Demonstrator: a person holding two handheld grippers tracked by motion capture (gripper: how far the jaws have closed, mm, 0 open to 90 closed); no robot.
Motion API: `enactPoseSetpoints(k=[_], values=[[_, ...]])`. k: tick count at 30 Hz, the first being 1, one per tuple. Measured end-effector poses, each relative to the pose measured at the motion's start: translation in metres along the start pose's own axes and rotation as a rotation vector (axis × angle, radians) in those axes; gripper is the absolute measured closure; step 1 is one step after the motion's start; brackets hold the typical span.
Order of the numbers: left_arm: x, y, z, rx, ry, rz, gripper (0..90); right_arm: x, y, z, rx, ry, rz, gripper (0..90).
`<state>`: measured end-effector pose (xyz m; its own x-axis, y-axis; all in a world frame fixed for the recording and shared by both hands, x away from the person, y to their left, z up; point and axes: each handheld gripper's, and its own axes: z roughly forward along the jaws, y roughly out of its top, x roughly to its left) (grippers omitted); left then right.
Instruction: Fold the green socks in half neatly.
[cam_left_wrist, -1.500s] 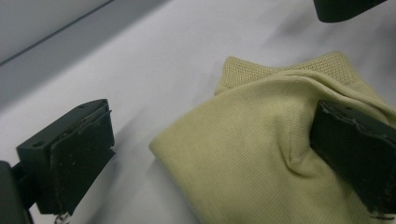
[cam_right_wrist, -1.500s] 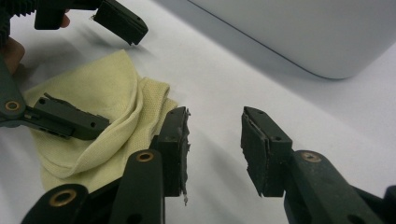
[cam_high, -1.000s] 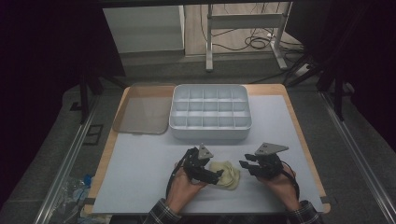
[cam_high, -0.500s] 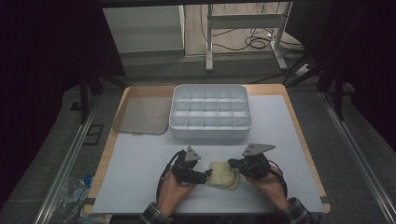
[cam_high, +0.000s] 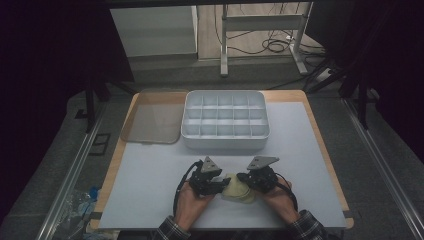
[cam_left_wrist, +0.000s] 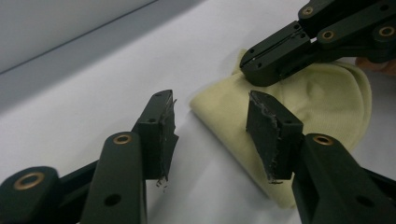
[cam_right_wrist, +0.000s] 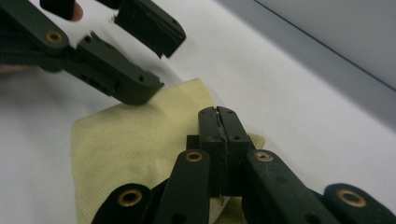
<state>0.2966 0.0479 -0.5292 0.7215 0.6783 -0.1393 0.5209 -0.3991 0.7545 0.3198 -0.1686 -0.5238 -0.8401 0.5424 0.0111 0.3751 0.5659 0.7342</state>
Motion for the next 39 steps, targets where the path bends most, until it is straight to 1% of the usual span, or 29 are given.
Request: enactPoseSetpoints(k=[3,6,9,11,13,15,17,19,21,24,25,27,30,32,35,37,39], values=[[-0.002,0.000,0.004,0.025,0.013,0.008,54.1,0.002,-0.002,0.000,0.001,-0.012,-0.011,89.7],[-0.003,-0.003,0.006,0.054,0.032,0.018,56.9,0.000,-0.003,-0.001,-0.001,-0.005,-0.004,89.7],[-0.002,-0.004,0.007,0.056,0.001,-0.009,62.6,0.000,-0.003,-0.001,-0.003,-0.003,-0.002,89.7],[-0.003,-0.004,0.008,0.060,-0.019,-0.015,68.9,0.000,-0.003,-0.001,-0.004,-0.003,-0.002,89.6],[-0.003,-0.004,0.008,0.062,-0.035,-0.032,74.6,0.000,-0.004,-0.001,-0.004,-0.001,-0.007,89.7],[-0.001,-0.004,0.009,0.060,-0.055,-0.063,76.1,-0.001,-0.004,-0.001,-0.007,0.003,-0.003,89.6],[0.002,-0.005,0.009,0.058,-0.079,-0.079,76.8,0.000,-0.005,-0.001,-0.010,0.004,0.002,89.7],[0.003,-0.005,0.009,0.052,-0.099,-0.084,80.6,0.000,-0.005,-0.001,-0.012,0.004,0.002,89.7],[0.004,-0.005,0.009,0.054,-0.105,-0.070,83.4,-0.001,-0.006,-0.001,-0.015,0.005,0.004,89.7],[0.005,-0.005,0.009,0.043,-0.111,-0.068,85.9,-0.001,-0.006,0.000,-0.017,0.007,0.007,89.7],[0.006,-0.005,0.009,0.049,-0.115,-0.062,86.1,-0.001,-0.005,-0.001,-0.016,0.006,0.007,89.7],[0.006,-0.004,0.008,0.044,-0.113,-0.061,86.2,0.001,-0.004,-0.002,-0.012,0.008,-0.001,89.6],[0.007,-0.002,0.007,0.034,-0.112,-0.059,86.2,0.006,-0.005,-0.002,-0.007,0.048,-0.013,89.6],[0.007,0.000,0.006,0.031,-0.111,-0.052,86.2,0.010,-0.006,0.000,-0.003,0.040,-0.028,89.7],[0.007,0.004,0.004,0.028,-0.107,-0.040,86.3,0.010,-0.005,0.000,0.005,0.040,-0.026,89.6],[0.007,0.005,0.003,0.026,-0.101,-0.033,86.3,0.012,-0.004,-0.002,0.006,0.044,-0.033,89.6],[0.008,0.006,0.003,0.027,-0.101,-0.033,86.2,0.016,-0.004,-0.004,0.003,0.059,-0.038,89.6]])
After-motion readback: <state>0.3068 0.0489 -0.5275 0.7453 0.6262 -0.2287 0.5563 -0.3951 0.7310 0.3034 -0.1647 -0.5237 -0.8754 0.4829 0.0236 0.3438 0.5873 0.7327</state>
